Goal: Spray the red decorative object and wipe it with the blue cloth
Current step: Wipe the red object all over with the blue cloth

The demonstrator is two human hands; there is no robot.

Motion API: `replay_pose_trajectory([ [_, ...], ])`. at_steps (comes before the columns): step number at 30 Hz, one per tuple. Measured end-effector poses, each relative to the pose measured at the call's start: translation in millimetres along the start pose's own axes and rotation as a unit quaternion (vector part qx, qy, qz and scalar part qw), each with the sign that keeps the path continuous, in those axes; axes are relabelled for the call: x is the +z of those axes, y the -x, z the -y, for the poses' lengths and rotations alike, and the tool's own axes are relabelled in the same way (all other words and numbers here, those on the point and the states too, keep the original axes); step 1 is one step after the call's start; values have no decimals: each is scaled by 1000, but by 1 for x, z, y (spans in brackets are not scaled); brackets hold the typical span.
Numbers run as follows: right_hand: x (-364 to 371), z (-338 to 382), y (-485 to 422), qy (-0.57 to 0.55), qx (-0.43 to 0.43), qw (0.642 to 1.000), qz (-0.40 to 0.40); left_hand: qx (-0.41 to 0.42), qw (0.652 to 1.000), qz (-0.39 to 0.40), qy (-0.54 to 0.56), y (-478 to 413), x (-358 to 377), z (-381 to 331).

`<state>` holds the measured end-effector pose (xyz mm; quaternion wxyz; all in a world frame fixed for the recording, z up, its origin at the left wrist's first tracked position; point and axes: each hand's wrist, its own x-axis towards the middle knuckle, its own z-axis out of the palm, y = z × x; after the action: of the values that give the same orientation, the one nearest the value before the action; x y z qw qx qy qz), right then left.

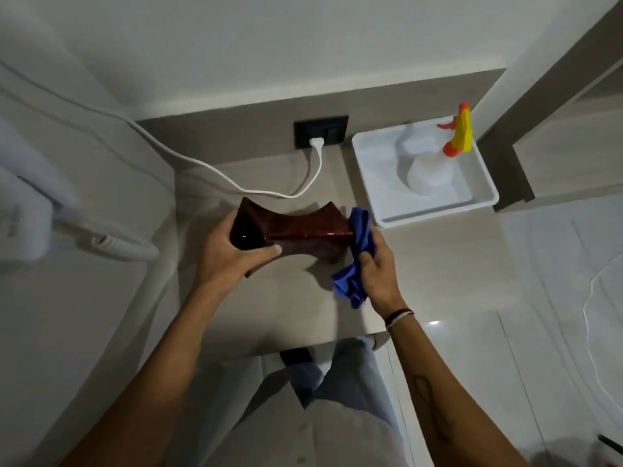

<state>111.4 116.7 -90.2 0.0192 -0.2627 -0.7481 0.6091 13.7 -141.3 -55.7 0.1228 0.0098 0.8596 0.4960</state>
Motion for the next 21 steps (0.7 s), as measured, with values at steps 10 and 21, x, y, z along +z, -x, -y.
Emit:
replay_pose_trajectory([
  [10, 9, -5, -13, -70, 39, 996, -33, 3, 991, 129, -42, 1, -2, 17],
  [21, 39, -6, 14, 181, -78, 980, 5, 125, 988, 78, -52, 6, 10, 37],
])
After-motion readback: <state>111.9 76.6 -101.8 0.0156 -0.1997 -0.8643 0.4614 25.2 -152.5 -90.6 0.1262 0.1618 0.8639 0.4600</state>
